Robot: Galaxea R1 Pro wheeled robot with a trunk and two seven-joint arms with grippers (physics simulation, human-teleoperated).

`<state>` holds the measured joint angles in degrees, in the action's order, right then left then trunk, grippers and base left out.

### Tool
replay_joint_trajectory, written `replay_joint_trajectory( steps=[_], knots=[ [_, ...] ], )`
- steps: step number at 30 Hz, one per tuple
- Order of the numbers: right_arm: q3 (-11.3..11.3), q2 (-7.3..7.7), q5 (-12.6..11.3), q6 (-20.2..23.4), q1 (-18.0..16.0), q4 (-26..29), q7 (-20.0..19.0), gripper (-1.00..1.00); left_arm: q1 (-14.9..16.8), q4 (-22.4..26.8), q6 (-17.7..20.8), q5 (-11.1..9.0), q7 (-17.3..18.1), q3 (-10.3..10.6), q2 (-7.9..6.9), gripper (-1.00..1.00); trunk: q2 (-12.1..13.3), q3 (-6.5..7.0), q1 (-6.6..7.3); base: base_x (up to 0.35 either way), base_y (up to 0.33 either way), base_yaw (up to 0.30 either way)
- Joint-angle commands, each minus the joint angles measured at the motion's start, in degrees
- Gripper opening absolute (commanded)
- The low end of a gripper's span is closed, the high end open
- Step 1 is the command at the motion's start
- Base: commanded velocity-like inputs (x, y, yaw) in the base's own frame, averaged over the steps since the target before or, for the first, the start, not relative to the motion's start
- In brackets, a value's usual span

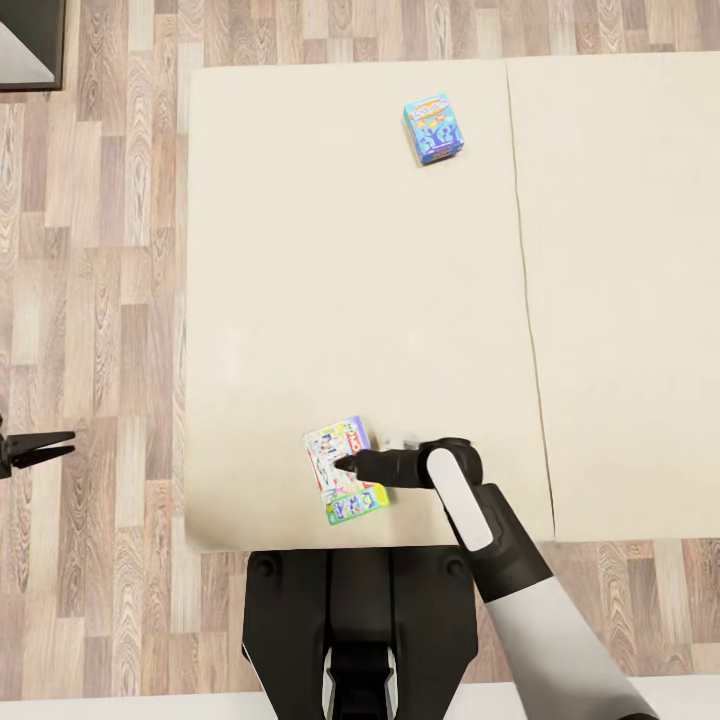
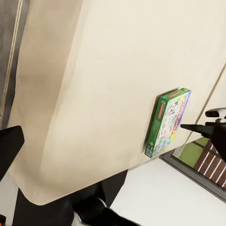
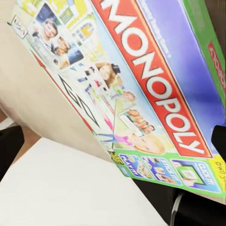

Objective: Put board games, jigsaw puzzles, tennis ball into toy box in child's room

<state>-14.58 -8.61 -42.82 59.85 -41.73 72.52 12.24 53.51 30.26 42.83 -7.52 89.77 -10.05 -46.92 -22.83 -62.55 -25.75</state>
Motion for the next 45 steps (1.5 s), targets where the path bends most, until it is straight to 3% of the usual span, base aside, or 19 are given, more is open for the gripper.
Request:
replay_joint_trajectory(
  steps=[1, 13, 31, 36, 39, 45],
  knots=[
    [0.0, -0.14, -0.6, 0.1, 0.0, 0.1, 0.6, 1.0, 0.0, -0.1, 0.6, 0.0, 0.2, 0.0, -0.05, 1.0, -0.1, -0.06, -0.04, 0.0, 0.0, 0.0],
    [-0.3, -0.42, -0.6, 0.1, 0.2, 0.0, 0.2, 1.0, 0.0, -0.2, 0.5, 0.0, 0.2, 0.0, 0.28, 1.0, -0.1, -0.06, -0.04, 0.0, 0.0, 0.0],
    [-0.6, -0.43, -0.5, -3.1, 4.7, 1.2, -4.7, 1.0, 0.0, -0.2, 0.5, -0.1, 0.2, 0.0, 0.48, 1.0, -0.1, -0.06, -0.04, 0.0, 0.0, 0.0],
    [-2.5, -0.5, -0.3, -2.4, 4.8, 3.9, -4.4, 1.0, 0.0, -0.2, 0.5, -0.1, 0.2, 0.0, 0.66, 1.0, -0.1, -0.06, -0.04, 0.0, 0.0, 0.0],
    [-5.0, -0.52, -0.2, -2.0, 4.8, 6.4, -3.8, 1.0, 0.0, -0.2, 0.5, -0.1, 0.2, 0.0, 0.8, 1.0, -0.1, -0.06, -0.04, 0.0, 0.0, 0.0],
    [-6.5, -0.46, -0.4, -1.2, 4.9, 9.1, -1.4, 1.0, 0.0, -0.2, 0.5, -0.1, 0.2, 0.0, 0.85, 1.0, -0.1, -0.06, -0.04, 0.0, 0.0, 0.0]
  ],
)
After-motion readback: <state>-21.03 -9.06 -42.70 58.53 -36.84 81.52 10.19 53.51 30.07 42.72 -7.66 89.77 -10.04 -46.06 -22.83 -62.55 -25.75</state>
